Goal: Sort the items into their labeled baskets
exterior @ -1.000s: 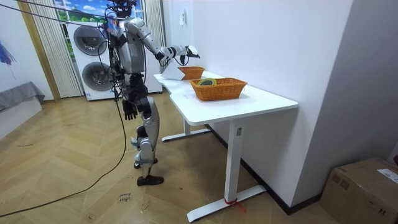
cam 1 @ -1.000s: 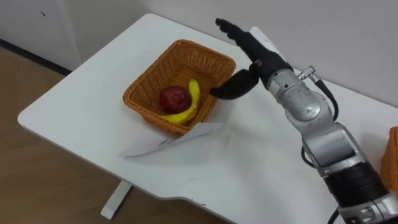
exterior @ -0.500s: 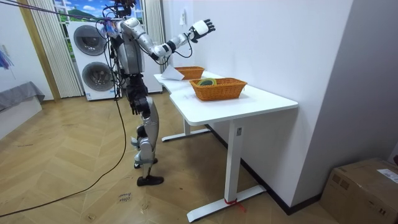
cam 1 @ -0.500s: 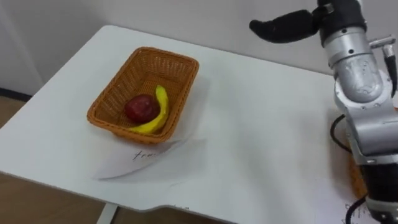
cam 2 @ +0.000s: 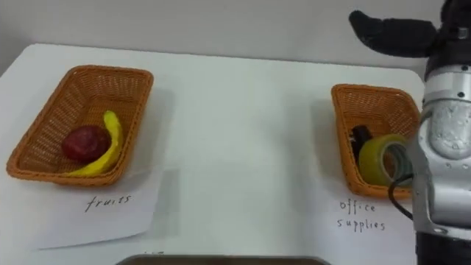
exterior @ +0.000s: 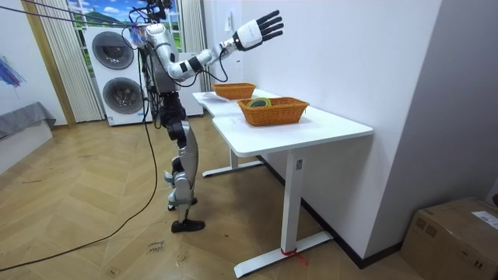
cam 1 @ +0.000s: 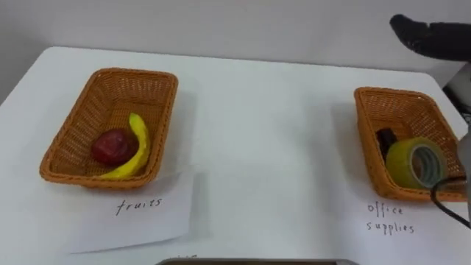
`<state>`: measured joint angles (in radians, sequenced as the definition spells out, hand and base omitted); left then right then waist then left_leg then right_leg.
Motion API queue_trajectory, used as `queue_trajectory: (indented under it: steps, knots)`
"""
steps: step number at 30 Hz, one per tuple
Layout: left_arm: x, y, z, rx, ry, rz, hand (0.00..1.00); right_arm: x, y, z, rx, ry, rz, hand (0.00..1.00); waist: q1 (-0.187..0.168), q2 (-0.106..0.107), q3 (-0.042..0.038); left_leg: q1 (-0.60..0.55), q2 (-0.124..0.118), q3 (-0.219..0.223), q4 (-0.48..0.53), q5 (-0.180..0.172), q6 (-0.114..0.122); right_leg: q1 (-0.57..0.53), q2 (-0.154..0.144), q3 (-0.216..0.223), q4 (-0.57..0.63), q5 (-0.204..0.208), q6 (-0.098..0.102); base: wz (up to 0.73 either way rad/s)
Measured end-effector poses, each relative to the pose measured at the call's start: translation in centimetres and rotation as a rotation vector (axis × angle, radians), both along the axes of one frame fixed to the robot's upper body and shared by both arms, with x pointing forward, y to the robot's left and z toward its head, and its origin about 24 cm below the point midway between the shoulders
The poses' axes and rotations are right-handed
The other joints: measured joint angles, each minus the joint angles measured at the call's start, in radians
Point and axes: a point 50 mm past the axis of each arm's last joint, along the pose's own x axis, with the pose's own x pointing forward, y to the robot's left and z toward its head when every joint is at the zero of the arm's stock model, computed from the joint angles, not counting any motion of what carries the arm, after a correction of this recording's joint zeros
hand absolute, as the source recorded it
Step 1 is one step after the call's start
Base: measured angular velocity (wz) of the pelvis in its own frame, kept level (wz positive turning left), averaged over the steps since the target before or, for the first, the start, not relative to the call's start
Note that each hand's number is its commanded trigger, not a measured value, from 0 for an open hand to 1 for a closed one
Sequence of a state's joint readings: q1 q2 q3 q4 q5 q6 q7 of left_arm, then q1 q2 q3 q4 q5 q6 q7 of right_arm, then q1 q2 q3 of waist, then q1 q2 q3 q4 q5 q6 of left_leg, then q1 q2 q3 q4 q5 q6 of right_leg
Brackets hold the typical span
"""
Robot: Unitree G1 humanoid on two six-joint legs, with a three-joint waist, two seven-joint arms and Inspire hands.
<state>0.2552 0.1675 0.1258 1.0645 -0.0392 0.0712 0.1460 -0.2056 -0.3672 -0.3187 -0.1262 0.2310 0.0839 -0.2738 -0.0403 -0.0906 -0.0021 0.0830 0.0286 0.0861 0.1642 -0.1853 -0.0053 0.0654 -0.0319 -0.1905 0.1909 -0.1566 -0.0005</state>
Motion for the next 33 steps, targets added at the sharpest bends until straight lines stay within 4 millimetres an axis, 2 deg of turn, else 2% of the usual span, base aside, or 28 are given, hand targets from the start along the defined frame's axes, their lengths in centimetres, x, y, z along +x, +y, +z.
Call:
queue_trajectory:
  steps: [3, 7, 11, 14, 17, 24, 26, 27, 29, 33]
  knots:
    - [0.1, 0.1, 0.1, 0.012, -0.025, 0.026, 0.0, -1.3, -2.0, -0.3, 0.024, -0.007, -0.113, 0.0, -0.021, -0.002, -0.0005, 0.007, 0.004, 0.017, -0.006, -0.001, -0.001, -0.004, 0.006, 0.024, -0.001, 0.001, -0.001, -0.19]
    - [-1.1, 0.3, 0.2, 0.041, -0.012, 0.053, 0.0, -3.4, -3.9, -1.6, 0.088, 0.002, -0.231, 0.0, -0.041, -0.012, -0.0018, 0.033, 0.014, 0.05, -0.02, -0.008, -0.007, 0.002, 0.018, 0.047, -0.005, 0.002, -0.003, -0.23]
    - [-2.1, 0.2, 0.3, 0.047, -0.003, 0.074, 0.0, -6.0, -6.6, -2.2, 0.249, -0.047, -0.362, 0.0, -0.068, -0.014, -0.001, 0.033, 0.013, 0.055, -0.019, -0.012, -0.006, 0.0, 0.018, 0.053, -0.008, 0.002, -0.003, -0.07]
    - [-2.6, 0.5, 0.5, 0.061, 0.002, 0.092, 0.0, -7.7, -7.8, -2.8, 0.331, -0.065, -0.442, 0.0, -0.071, -0.014, -0.0005, 0.033, 0.014, 0.063, -0.02, -0.012, -0.006, -0.005, 0.02, 0.063, -0.007, 0.002, -0.003, -0.09]
    - [-2.6, 0.5, 0.5, 0.064, -0.001, 0.091, 0.0, -8.4, -8.3, -3.6, 0.401, -0.06, -0.478, 0.0, -0.074, -0.014, 0.0013, 0.03, 0.013, 0.069, -0.021, -0.012, -0.006, -0.012, 0.02, 0.071, -0.005, 0.002, -0.003, -0.08]
    - [-3.0, 0.9, 0.6, 0.073, 0.003, 0.118, 0.0, -10.6, -10.2, -7.4, 0.574, 0.024, -0.674, 0.0, -0.075, -0.008, 0.005, 0.03, 0.013, 0.077, -0.021, -0.015, -0.004, -0.014, 0.021, 0.081, -0.008, 0.001, -0.002, -0.02]
    - [-3.1, 0.9, 0.6, 0.073, 0.004, 0.119, 0.0, -11.2, -10.8, -8.2, 0.629, 0.018, -0.73, 0.0, -0.083, -0.001, 0.0036, 0.024, 0.013, 0.075, -0.02, -0.015, -0.004, -0.014, 0.021, 0.081, -0.018, 0.001, -0.001, 0.03]
    - [-3.2, 0.9, 0.7, 0.074, 0.003, 0.119, 0.0, -11.7, -11.2, -8.8, 0.658, 0.02, -0.769, 0.0, -0.091, 0.007, -0.0001, 0.016, 0.013, 0.073, -0.02, -0.015, -0.003, -0.017, 0.021, 0.079, -0.021, 0.002, 0.0, 0.04]
    - [-3.4, 0.9, 0.7, 0.075, 0.007, 0.127, 0.0, -12.5, -11.6, -10.3, 0.733, 0.044, -0.836, 0.0, -0.094, 0.016, -0.0022, 0.013, 0.013, 0.074, -0.021, -0.015, -0.003, -0.022, 0.021, 0.077, -0.02, 0.002, 0.0, 0.0]
    - [-3.0, 0.9, 0.8, 0.076, -0.004, 0.13, 0.0, -14.5, -11.8, -13.4, 0.833, 0.119, -0.934, 0.0, -0.088, 0.019, -0.0034, 0.017, 0.013, 0.074, -0.021, -0.015, -0.003, -0.016, 0.021, 0.079, -0.022, 0.001, 0.0, 0.0]
